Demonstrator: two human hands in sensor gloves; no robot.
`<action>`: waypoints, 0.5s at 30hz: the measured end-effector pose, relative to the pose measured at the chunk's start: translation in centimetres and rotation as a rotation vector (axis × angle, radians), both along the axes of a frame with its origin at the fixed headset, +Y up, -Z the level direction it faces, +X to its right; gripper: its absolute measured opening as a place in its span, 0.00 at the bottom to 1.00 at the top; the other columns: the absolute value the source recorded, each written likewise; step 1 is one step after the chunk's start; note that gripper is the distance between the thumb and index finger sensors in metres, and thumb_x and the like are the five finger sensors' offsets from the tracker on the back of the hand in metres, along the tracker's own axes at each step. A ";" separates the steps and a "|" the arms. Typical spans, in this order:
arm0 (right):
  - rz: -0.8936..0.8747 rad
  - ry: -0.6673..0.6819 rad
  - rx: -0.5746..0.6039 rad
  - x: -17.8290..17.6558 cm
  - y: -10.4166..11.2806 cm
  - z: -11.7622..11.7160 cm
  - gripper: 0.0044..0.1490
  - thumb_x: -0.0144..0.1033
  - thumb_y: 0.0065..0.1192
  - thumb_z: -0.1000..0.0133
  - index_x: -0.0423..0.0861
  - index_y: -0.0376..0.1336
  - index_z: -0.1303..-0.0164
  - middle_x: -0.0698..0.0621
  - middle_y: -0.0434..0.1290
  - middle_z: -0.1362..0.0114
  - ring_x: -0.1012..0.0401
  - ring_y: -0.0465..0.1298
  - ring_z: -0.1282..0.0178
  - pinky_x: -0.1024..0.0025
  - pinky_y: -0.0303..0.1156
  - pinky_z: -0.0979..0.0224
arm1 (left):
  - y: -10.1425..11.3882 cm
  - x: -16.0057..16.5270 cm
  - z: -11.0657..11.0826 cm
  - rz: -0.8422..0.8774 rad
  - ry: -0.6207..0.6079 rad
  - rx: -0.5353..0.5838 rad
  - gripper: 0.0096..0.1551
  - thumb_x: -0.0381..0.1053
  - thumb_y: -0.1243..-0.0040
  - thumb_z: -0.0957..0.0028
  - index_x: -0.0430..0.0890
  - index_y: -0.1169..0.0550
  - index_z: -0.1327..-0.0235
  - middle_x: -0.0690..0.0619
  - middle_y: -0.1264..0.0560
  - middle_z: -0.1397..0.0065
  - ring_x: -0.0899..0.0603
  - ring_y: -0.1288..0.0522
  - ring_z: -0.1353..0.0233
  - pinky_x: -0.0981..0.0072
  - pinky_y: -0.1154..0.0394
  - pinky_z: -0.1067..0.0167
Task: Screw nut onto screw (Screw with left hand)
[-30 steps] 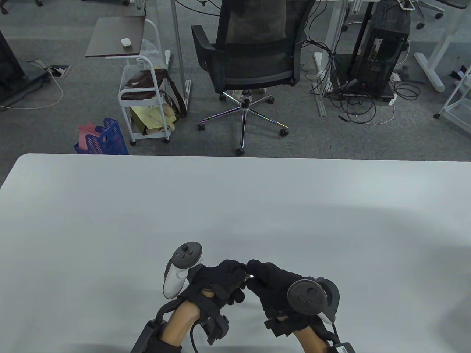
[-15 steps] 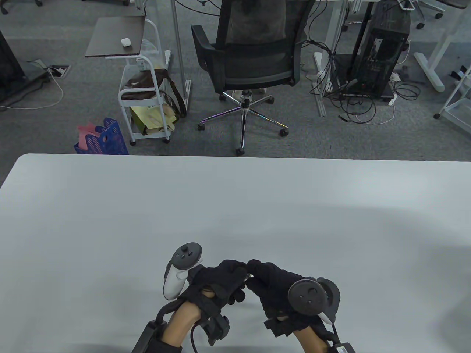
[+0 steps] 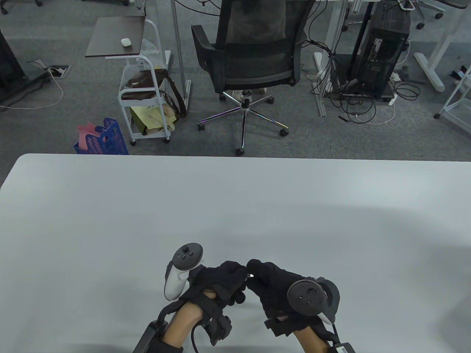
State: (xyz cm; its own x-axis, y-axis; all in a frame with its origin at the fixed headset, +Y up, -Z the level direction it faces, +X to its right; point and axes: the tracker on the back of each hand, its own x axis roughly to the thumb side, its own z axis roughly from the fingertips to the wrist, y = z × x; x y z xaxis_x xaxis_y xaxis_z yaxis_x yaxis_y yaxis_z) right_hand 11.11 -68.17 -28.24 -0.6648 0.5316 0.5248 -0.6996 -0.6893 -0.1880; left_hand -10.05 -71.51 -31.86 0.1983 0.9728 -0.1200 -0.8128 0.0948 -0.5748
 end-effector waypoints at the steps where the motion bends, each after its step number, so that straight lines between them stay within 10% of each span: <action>1: 0.001 0.002 -0.001 0.0 0.0 0.0 0.29 0.43 0.78 0.61 0.48 0.74 0.49 0.50 0.86 0.51 0.65 0.93 0.67 0.64 0.91 0.56 | 0.1 0.0 0.0 0.001 -0.012 0.003 0.32 0.52 0.46 0.52 0.34 0.30 0.39 0.30 0.29 0.40 0.31 0.22 0.52 0.38 0.29 0.53; 15: 0.012 0.002 -0.011 -0.1 -0.1 -0.1 0.29 0.43 0.78 0.61 0.48 0.74 0.49 0.50 0.86 0.51 0.64 0.93 0.67 0.64 0.91 0.56 | -0.2 -0.1 -0.1 0.033 -0.028 -0.017 0.33 0.51 0.47 0.51 0.35 0.33 0.36 0.30 0.31 0.37 0.31 0.23 0.50 0.39 0.29 0.52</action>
State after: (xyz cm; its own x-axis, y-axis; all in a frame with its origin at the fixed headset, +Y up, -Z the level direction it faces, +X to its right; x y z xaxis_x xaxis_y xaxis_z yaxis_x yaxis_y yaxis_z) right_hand 10.99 -68.23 -28.30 -0.6701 0.5292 0.5204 -0.6915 -0.6999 -0.1787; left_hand -10.11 -71.74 -31.93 0.1697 0.9767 -0.1314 -0.7987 0.0582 -0.5989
